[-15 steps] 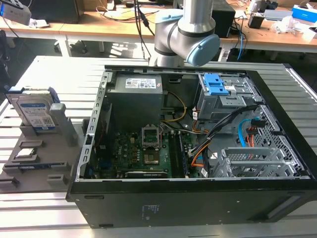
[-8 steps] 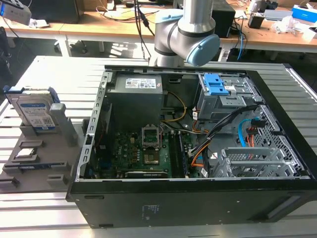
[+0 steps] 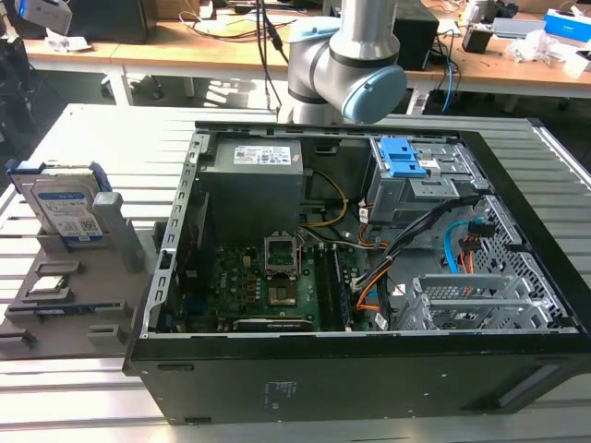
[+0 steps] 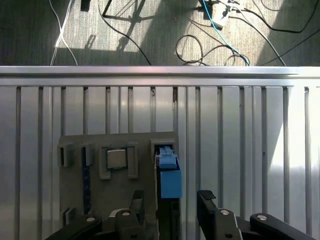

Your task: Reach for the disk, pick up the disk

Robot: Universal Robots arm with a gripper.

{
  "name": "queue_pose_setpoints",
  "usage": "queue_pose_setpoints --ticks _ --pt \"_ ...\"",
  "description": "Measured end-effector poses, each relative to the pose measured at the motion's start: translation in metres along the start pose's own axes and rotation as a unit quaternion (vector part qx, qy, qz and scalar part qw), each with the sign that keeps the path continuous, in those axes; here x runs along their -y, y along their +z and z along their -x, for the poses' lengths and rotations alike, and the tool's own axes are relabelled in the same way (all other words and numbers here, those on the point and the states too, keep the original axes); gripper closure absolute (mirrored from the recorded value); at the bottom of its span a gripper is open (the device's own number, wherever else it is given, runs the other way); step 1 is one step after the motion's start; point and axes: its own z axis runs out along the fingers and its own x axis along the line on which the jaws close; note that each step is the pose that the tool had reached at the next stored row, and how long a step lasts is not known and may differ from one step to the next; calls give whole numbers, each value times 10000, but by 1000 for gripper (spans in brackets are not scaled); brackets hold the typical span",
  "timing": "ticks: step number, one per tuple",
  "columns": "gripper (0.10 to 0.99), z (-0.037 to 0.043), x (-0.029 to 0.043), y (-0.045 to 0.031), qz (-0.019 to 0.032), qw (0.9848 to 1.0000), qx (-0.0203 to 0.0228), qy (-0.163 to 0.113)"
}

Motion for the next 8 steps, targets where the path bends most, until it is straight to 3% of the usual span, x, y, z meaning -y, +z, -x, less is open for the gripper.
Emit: queue_pose_setpoints --ticks 8 --pt "545 7 6 147 1 10000 -2 -58"
